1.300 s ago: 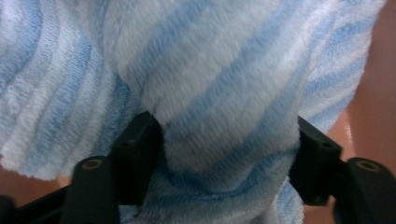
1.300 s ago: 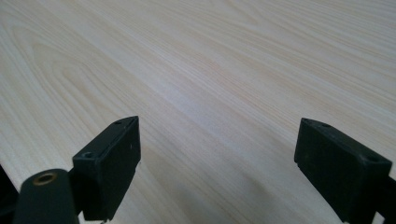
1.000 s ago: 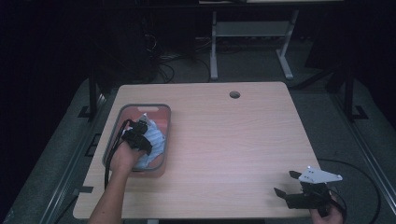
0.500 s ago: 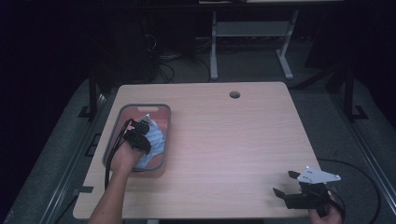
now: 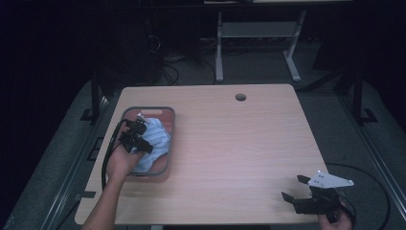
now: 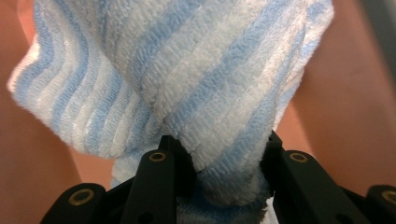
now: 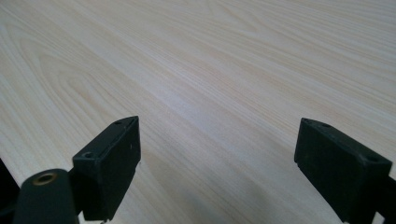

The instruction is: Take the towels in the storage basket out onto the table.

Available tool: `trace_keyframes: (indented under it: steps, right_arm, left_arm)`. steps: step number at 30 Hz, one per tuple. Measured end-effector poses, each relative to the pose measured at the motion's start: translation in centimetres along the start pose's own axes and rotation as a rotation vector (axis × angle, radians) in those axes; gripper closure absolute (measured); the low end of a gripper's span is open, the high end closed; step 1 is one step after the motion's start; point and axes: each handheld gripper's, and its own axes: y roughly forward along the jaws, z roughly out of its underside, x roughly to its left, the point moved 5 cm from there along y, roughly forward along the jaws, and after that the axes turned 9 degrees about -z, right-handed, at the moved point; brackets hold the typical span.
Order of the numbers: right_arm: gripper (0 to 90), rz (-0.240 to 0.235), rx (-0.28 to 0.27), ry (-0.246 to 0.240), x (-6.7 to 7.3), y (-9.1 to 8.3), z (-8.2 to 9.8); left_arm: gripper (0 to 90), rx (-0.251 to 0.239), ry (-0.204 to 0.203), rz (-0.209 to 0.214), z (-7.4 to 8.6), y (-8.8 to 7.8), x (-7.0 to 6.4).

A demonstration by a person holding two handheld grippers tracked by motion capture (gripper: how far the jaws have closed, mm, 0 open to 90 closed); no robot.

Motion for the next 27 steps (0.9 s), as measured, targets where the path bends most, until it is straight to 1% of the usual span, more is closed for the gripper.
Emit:
trace_keyframes:
  steps: [1, 3, 4, 6, 9, 10, 11, 13, 15, 19, 22, 25, 27]
  right_arm:
    - [14.1, 0.004, 0.002, 0.000, 0.0, 0.0, 0.0]
    - [14.0, 0.005, 0.005, -0.002, 0.0, -0.1, 0.1]
    - [14.0, 0.005, 0.004, -0.003, 0.0, -0.1, 0.1]
    - [14.0, 0.008, 0.004, 0.001, -0.1, -0.1, 0.1]
    - [14.0, 0.010, 0.004, -0.003, 0.0, -0.1, 0.1]
    - [14.1, 0.011, 0.006, -0.004, 0.0, -0.1, 0.1]
    - [14.0, 0.011, 0.006, -0.003, 0.0, -0.1, 0.0]
    - [14.1, 0.012, 0.003, 0.000, -0.1, 0.0, 0.0]
    - [14.0, 0.011, 0.003, 0.001, -0.1, 0.0, 0.0]
    - [14.1, 0.010, 0.004, -0.008, 0.0, 0.0, -0.1]
    - [14.1, 0.009, 0.003, -0.008, 0.0, 0.1, -0.1]
    - [14.1, 0.008, 0.004, -0.006, 0.0, 0.1, -0.1]
    - [14.1, 0.010, 0.003, -0.007, 0.0, 0.1, -0.2]
  left_arm:
    - [68.1, -0.009, 0.004, 0.002, 0.0, -0.2, 0.1]
    - [68.0, -0.023, -0.009, 0.009, 0.2, -0.7, 0.3]
    - [68.0, -0.034, -0.014, 0.019, 0.2, -0.9, 0.4]
    - [68.0, -0.054, -0.035, 0.050, 0.3, -1.3, 0.6]
    - [68.0, -0.106, -0.067, 0.110, 0.2, -2.3, 0.9]
    - [68.0, -0.113, -0.072, 0.117, 0.2, -2.5, 0.9]
    - [68.0, -0.121, -0.070, 0.116, 0.2, -2.8, 0.9]
    - [68.0, -0.140, -0.080, 0.129, 0.2, -3.4, 1.1]
    - [68.0, -0.154, -0.103, 0.147, 0.2, -3.9, 1.4]
    - [68.0, -0.175, -0.113, 0.160, 0.1, -4.8, 1.7]
    - [68.0, -0.192, -0.116, 0.152, -0.1, -5.6, 2.0]
    - [68.0, -0.204, -0.124, 0.159, -0.2, -6.3, 2.3]
    - [68.0, -0.217, -0.136, 0.162, -0.4, -6.8, 2.5]
